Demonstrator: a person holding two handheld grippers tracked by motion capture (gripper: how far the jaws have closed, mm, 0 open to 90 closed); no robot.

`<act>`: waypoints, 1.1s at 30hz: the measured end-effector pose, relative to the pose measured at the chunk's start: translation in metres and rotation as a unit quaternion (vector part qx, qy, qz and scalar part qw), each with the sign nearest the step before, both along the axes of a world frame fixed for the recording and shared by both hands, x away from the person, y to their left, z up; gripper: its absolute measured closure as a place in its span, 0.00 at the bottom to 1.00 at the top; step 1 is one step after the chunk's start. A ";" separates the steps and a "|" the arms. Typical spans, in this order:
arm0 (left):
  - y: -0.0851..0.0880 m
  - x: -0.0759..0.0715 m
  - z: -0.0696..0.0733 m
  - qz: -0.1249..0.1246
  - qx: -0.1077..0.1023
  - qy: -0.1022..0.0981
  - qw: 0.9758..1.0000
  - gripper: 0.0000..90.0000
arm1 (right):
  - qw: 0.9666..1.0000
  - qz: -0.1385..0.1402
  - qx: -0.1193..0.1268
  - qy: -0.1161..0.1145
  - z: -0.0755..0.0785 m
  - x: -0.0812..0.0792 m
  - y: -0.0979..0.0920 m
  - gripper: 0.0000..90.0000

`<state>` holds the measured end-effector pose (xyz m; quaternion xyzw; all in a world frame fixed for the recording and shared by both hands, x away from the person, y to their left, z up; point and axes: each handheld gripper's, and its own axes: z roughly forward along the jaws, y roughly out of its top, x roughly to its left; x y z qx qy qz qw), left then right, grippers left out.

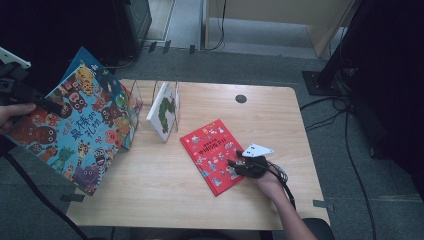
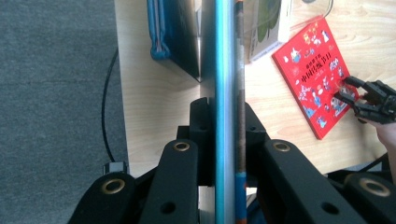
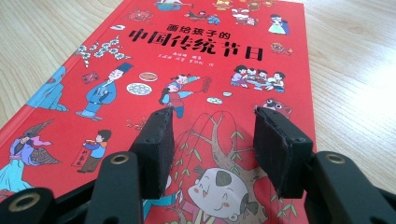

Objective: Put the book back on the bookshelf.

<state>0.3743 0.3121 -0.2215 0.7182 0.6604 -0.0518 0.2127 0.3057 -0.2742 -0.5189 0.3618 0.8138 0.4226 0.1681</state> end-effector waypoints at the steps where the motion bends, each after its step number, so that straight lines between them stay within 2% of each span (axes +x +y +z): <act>1: 0.000 0.001 0.000 0.002 0.001 -0.002 1.000 0.91 | 1.000 -0.001 0.000 0.000 0.000 0.000 0.000 0.54; 7: -0.008 0.018 -0.002 0.011 0.005 -0.008 1.000 0.91 | 1.000 0.001 0.000 0.000 0.000 0.000 0.000 0.54; 9: -0.012 0.025 -0.004 0.014 0.013 -0.013 1.000 0.91 | 1.000 0.001 0.000 -0.001 0.000 0.001 0.000 0.54; 16: -0.022 0.052 -0.014 0.038 0.014 -0.021 0.999 0.91 | 1.000 0.000 -0.001 0.000 0.000 0.000 0.001 0.55; 20: -0.031 0.064 -0.022 0.041 0.023 -0.039 0.998 0.91 | 1.000 0.000 0.001 -0.001 0.000 0.000 0.001 0.55; 21: -0.032 0.067 -0.024 0.045 0.019 -0.042 0.998 0.91 | 1.000 0.000 0.001 -0.002 0.000 0.000 0.002 0.56; 23: -0.034 0.072 -0.028 0.044 0.021 -0.035 0.998 0.91 | 1.000 0.002 0.002 -0.004 -0.001 0.000 0.002 0.56; 25: -0.034 0.075 -0.030 0.044 0.027 -0.034 0.998 0.91 | 1.000 0.002 0.003 -0.004 -0.001 0.000 0.002 0.56; 28: -0.031 0.075 -0.030 0.042 0.018 -0.030 0.998 0.91 | 1.000 0.001 0.003 -0.004 -0.001 0.000 0.002 0.56; 33: -0.029 0.073 -0.020 0.044 0.020 -0.029 0.998 0.91 | 1.000 0.001 0.004 -0.004 -0.001 -0.001 0.002 0.56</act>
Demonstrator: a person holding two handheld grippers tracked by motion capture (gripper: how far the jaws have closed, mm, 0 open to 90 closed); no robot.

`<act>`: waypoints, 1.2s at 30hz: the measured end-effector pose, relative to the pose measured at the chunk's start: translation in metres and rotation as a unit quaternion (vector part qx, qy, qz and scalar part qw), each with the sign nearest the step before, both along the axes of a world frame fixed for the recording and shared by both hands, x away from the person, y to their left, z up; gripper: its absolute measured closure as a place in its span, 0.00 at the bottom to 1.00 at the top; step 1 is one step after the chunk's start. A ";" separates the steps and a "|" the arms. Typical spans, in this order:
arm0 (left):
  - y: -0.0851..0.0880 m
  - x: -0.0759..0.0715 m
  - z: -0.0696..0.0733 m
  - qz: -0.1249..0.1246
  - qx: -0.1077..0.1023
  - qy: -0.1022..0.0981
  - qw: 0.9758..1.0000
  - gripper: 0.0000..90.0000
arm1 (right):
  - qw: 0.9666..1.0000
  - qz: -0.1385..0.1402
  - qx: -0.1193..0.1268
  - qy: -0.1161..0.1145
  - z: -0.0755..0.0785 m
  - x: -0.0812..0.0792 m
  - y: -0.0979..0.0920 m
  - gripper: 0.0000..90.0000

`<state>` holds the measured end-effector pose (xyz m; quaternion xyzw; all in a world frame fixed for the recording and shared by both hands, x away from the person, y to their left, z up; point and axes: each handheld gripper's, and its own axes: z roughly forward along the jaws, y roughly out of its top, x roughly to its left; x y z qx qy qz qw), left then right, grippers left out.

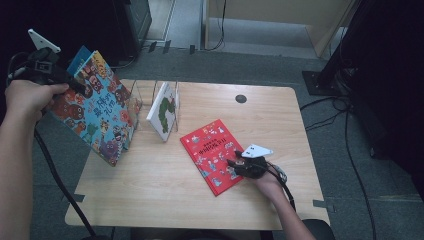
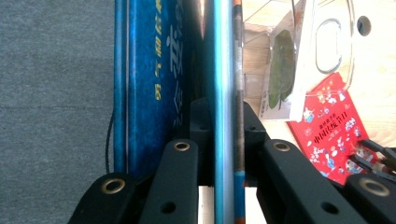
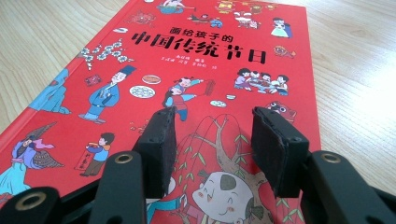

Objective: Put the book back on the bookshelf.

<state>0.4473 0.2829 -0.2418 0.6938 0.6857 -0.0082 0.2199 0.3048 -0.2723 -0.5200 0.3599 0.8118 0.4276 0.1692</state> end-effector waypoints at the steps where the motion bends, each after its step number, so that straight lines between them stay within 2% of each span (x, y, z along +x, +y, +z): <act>1: 0.000 -0.001 0.003 0.001 0.005 -0.003 1.000 0.91 | 1.000 0.000 0.000 0.000 0.000 0.000 0.000 0.56; 5: 0.003 -0.002 0.010 0.010 -0.001 -0.022 1.000 0.91 | 1.000 0.000 0.000 -0.001 0.000 0.000 0.000 0.57; 8: 0.004 0.001 0.008 0.020 -0.005 -0.029 0.999 0.91 | 1.000 0.000 0.000 -0.001 0.000 0.000 0.000 0.57; 13: -0.007 0.009 -0.011 0.015 -0.002 -0.027 1.000 0.91 | 1.000 0.001 0.000 0.000 0.000 0.000 0.000 0.57; 15: -0.008 0.011 -0.014 0.015 -0.002 -0.027 1.000 0.91 | 1.000 0.001 0.000 0.000 0.000 0.000 0.000 0.57; 19: -0.009 0.012 -0.016 0.018 0.000 -0.026 1.000 0.91 | 1.000 0.001 0.000 -0.001 0.000 0.000 0.000 0.57; 36: -0.015 0.016 -0.028 0.004 0.006 -0.017 1.000 0.90 | 1.000 0.002 -0.001 0.000 0.000 0.000 0.000 0.57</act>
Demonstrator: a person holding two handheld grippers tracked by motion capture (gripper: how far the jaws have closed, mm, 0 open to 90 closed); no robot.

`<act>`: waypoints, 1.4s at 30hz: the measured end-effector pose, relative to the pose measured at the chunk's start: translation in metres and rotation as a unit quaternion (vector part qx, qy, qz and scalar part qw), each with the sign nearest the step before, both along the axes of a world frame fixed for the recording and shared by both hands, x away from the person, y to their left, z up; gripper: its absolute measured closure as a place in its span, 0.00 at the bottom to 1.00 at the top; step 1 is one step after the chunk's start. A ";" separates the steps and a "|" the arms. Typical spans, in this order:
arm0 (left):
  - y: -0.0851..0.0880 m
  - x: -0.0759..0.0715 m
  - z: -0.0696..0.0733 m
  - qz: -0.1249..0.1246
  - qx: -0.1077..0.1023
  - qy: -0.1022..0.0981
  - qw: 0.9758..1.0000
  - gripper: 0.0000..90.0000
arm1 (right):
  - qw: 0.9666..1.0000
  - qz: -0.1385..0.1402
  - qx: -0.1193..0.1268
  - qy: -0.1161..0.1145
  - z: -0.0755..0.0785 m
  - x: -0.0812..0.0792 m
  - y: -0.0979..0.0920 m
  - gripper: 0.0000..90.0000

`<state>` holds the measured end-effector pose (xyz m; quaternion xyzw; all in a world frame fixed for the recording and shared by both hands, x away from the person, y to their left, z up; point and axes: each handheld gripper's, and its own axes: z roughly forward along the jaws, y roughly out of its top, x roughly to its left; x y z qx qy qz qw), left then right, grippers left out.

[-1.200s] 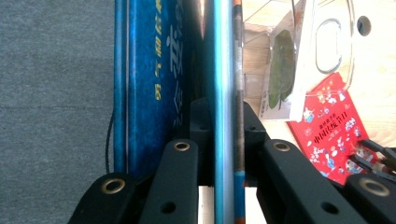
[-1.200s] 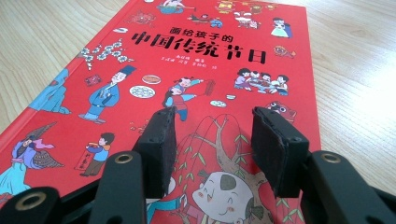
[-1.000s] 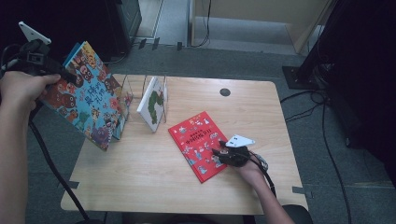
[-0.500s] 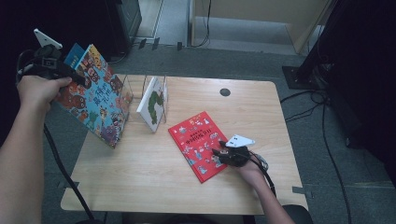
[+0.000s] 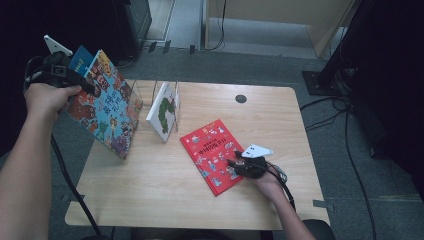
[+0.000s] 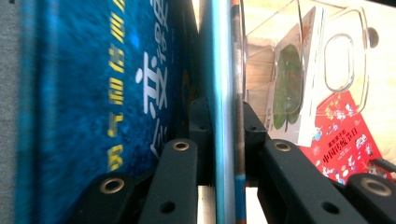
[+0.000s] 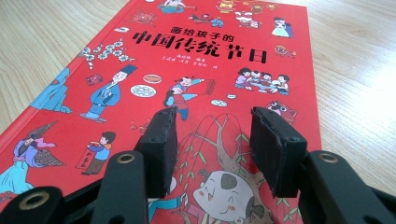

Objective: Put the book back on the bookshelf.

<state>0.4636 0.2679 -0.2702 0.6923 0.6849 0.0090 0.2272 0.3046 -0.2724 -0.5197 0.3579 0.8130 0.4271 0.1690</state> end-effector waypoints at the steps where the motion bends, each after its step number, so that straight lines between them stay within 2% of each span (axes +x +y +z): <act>1: 0.000 0.000 0.000 -0.002 0.000 0.001 1.000 0.90 | 1.000 0.000 0.000 0.000 0.000 0.000 0.000 0.57; 11: -0.003 -0.001 0.000 -0.015 0.008 0.009 1.000 0.89 | 1.000 -0.001 0.000 0.000 0.000 0.000 0.000 0.57; 14: -0.002 -0.001 0.000 -0.012 0.002 0.007 1.000 0.88 | 1.000 -0.001 0.000 0.000 0.000 0.000 0.000 0.57; 18: -0.004 -0.001 0.001 -0.017 0.006 0.010 1.000 0.88 | 1.000 0.000 0.001 -0.001 0.000 0.000 0.000 0.57; 26: -0.007 -0.003 0.004 -0.028 0.003 0.013 1.000 0.80 | 1.000 -0.004 0.001 0.000 0.000 0.000 0.000 0.56; 29: -0.008 -0.006 0.007 -0.040 0.012 0.016 0.999 0.76 | 1.000 -0.003 0.001 0.000 0.000 0.000 0.000 0.55; 33: -0.007 -0.010 0.013 -0.044 0.014 0.004 0.999 0.74 | 1.000 -0.003 0.002 0.001 0.000 0.000 0.000 0.54; 42: -0.009 -0.014 0.022 -0.049 0.018 0.000 0.999 0.67 | 1.000 -0.001 0.002 0.001 0.000 0.000 0.000 0.54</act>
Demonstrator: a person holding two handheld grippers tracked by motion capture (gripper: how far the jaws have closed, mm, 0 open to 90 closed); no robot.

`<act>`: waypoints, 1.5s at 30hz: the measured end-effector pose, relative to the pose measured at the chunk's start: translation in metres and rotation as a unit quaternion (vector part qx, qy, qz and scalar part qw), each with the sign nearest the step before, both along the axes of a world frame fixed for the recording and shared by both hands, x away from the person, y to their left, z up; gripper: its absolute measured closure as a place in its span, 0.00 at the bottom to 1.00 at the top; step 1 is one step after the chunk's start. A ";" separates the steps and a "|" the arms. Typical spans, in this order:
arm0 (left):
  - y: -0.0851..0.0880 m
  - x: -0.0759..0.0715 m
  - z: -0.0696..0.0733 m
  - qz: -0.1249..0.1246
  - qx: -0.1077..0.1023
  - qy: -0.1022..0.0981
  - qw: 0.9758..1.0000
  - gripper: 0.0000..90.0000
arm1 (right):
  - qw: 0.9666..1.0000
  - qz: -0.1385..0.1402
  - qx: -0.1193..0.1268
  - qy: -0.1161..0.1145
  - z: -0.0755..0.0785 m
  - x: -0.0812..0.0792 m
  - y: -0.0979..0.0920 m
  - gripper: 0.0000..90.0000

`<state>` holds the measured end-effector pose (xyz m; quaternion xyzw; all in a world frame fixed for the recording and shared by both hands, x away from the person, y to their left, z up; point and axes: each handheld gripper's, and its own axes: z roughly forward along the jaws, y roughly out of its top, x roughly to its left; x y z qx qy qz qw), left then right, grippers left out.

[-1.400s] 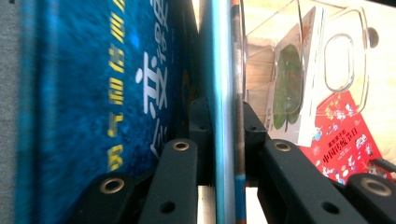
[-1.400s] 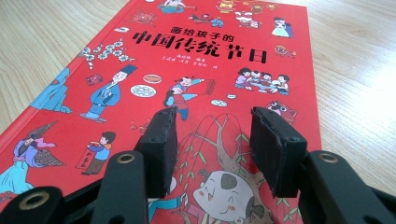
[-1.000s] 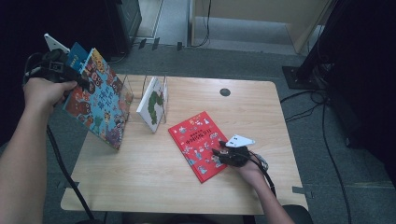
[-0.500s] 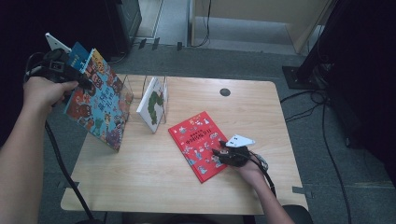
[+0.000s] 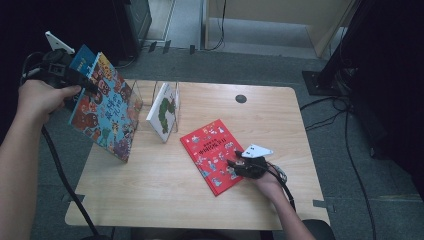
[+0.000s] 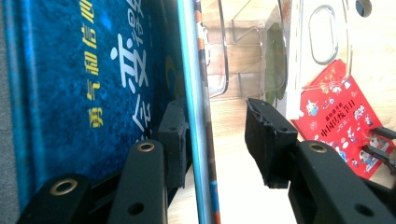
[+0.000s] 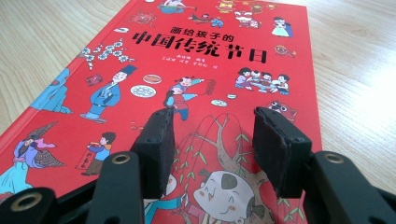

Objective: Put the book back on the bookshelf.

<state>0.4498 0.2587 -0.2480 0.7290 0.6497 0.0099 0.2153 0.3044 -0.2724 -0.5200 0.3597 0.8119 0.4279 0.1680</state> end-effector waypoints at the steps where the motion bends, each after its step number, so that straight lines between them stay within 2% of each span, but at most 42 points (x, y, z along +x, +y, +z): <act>1: 0.001 -0.001 0.002 0.001 -0.001 -0.001 1.000 0.67 | 1.000 0.000 0.000 0.000 0.000 0.000 0.000 0.54; 5: 0.008 -0.006 0.011 0.010 -0.002 -0.008 1.000 0.67 | 1.000 0.001 -0.001 0.000 0.000 0.000 0.000 0.54; 7: 0.013 -0.011 0.018 0.012 -0.007 -0.020 1.000 0.66 | 1.000 0.001 -0.001 0.001 0.000 0.000 0.000 0.54; 9: 0.018 -0.017 0.026 0.011 -0.039 -0.037 0.998 0.68 | 1.000 0.001 -0.001 0.002 0.000 0.000 0.000 0.54; 11: 0.019 -0.021 0.031 0.012 -0.053 -0.047 0.997 0.68 | 1.000 0.000 0.001 0.003 0.000 0.000 0.000 0.54; 14: 0.012 -0.027 0.030 -0.005 -0.036 -0.051 0.998 0.67 | 1.000 -0.001 0.001 0.003 0.001 0.000 0.000 0.54; 16: 0.006 -0.029 0.025 -0.015 -0.044 -0.053 0.998 0.66 | 1.000 -0.001 0.003 0.006 0.001 0.000 0.000 0.54; 19: -0.006 -0.030 0.013 -0.027 -0.034 -0.047 0.998 0.62 | 1.000 -0.001 0.004 0.010 0.001 0.001 -0.001 0.54; 22: -0.015 -0.032 0.002 -0.039 -0.045 -0.050 0.997 0.62 | 1.000 -0.003 0.005 0.013 0.002 0.001 -0.001 0.55; 30: -0.042 -0.039 -0.024 -0.070 -0.055 -0.051 0.995 0.61 | 1.000 -0.005 0.003 0.021 0.004 0.002 -0.003 0.58; 36: -0.060 -0.046 -0.047 -0.087 -0.063 -0.047 0.993 0.60 | 1.000 -0.008 0.001 0.019 0.005 0.002 -0.006 0.59; 45: -0.074 -0.054 -0.075 -0.100 -0.076 -0.041 0.991 0.59 | 1.000 -0.015 0.005 0.020 0.007 0.001 -0.010 0.61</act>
